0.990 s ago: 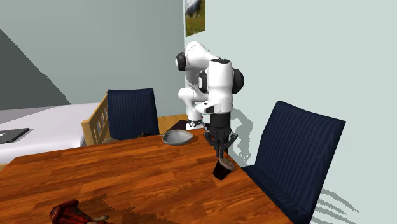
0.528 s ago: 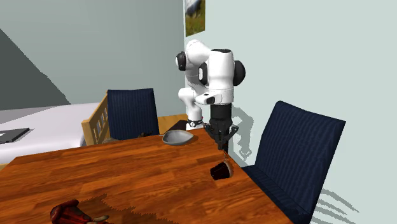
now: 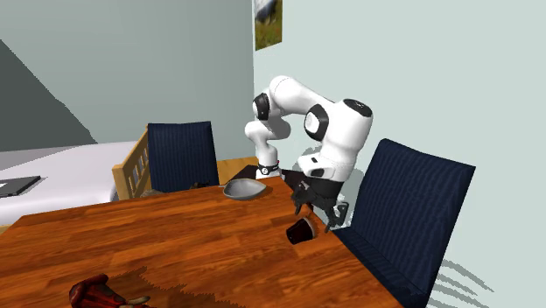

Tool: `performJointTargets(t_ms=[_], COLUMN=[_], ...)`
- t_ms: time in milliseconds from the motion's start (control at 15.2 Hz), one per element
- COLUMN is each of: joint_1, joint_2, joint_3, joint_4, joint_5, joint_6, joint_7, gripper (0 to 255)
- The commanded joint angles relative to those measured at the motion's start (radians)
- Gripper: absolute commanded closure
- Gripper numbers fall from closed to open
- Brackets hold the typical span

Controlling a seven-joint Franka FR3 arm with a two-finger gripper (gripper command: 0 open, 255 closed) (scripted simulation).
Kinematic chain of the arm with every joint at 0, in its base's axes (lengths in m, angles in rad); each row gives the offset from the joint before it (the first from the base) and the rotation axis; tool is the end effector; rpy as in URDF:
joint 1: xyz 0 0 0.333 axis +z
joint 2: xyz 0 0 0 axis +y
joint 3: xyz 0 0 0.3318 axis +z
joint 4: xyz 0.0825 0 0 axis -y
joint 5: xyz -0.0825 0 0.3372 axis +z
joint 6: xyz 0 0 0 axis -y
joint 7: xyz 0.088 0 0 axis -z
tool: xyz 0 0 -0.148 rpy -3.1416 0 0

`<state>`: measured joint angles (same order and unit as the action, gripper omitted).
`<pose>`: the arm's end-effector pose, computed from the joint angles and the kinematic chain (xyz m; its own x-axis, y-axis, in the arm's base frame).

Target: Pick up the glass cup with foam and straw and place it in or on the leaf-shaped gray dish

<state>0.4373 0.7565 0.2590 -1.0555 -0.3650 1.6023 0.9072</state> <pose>0.5943 0.3590 0.3654 0.9771 -0.2113 0.0243 -0.2103 -0.9428 0.2585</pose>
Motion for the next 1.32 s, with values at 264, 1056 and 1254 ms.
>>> performJointTargets(t_ms=[264, 1056, 1254], joint_1=[0.005, -0.005, -0.006], joint_2=[0.021, 0.015, 0.013], joint_3=[-0.015, -0.016, -0.016], joint_4=[-0.046, -0.091, -0.094], joint_5=[-0.017, -0.018, -0.018], joint_6=[0.027, 0.064, 0.065], joint_7=[0.039, 0.045, 0.045], gripper=[0, 255, 255])
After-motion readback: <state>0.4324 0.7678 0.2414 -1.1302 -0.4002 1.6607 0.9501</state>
